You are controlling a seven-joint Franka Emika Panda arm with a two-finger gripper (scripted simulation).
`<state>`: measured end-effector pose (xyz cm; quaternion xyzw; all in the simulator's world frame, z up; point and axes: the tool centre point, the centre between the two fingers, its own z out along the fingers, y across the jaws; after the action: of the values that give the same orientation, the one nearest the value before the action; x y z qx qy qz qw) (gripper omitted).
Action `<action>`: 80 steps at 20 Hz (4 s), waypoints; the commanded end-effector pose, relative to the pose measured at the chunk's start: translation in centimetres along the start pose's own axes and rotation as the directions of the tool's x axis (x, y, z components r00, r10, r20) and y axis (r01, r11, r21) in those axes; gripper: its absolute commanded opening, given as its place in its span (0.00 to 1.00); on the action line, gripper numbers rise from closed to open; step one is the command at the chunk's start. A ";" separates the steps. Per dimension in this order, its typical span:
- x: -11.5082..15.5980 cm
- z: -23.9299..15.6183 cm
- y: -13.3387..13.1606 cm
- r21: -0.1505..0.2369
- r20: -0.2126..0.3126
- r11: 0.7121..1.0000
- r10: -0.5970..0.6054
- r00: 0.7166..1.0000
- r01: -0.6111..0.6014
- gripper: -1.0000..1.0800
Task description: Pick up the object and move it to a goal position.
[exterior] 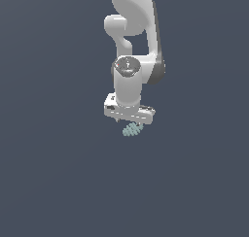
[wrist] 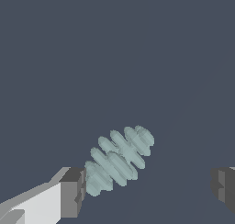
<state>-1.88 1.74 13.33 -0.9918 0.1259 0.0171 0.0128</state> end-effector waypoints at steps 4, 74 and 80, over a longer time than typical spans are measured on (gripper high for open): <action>-0.9 1.6 -0.7 -0.004 -0.011 0.992 0.124 0.992 -0.124 0.96; -0.9 2.7 -6.6 0.003 -0.051 0.911 0.413 0.909 -0.413 0.00; 0.5 -1.7 -9.8 -0.001 -0.048 0.911 0.412 0.910 -0.413 0.00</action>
<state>0.53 10.38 14.11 -0.9431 0.3325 -0.0040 0.0012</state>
